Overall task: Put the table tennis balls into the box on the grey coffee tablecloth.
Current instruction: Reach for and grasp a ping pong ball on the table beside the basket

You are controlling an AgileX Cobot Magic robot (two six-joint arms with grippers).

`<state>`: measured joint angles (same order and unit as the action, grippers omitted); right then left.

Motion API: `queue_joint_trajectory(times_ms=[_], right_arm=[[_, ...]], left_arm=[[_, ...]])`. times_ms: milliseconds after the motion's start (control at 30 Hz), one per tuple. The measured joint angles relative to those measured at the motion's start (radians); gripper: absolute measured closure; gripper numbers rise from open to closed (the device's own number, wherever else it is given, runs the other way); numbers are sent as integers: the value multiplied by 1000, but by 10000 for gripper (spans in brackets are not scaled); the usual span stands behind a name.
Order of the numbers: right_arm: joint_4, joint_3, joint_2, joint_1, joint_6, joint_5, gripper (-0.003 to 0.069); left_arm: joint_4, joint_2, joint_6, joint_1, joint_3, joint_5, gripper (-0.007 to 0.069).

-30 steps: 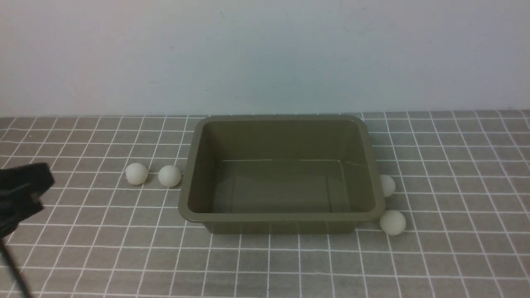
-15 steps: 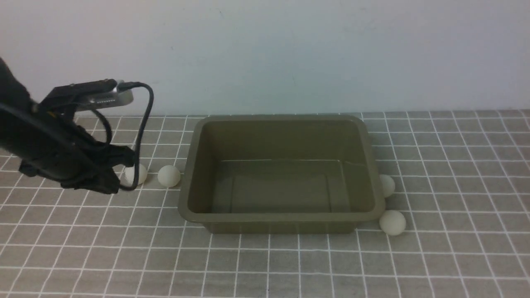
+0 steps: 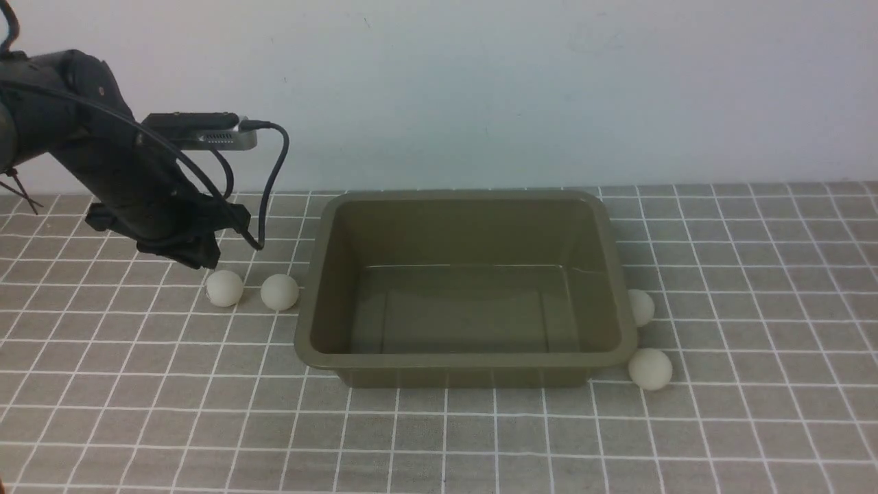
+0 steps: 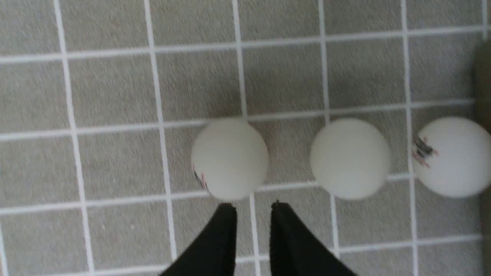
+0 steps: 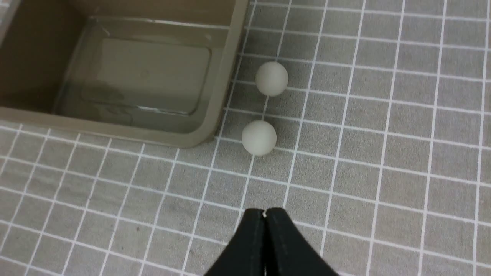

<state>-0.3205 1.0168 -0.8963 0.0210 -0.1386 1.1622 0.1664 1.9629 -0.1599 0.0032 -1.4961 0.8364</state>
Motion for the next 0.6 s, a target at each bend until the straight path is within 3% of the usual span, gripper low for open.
queue_joint_trajectory(times_ms=[167,333,467,600], right_arm=[[-4,1,0,0,0,-10,673],[-5,1,0,0,0,-12,673],[-5,2,0,0,0,-14,673],[-5,2,0,0,0,-14,673]], left_arm=[[-10,83,12,0,-1,-90,243],[-17,127,28,0,-1,-114,118],[-38,156,35,0,-2,-141,135],[-43,180,38,0,-2,-142,286]])
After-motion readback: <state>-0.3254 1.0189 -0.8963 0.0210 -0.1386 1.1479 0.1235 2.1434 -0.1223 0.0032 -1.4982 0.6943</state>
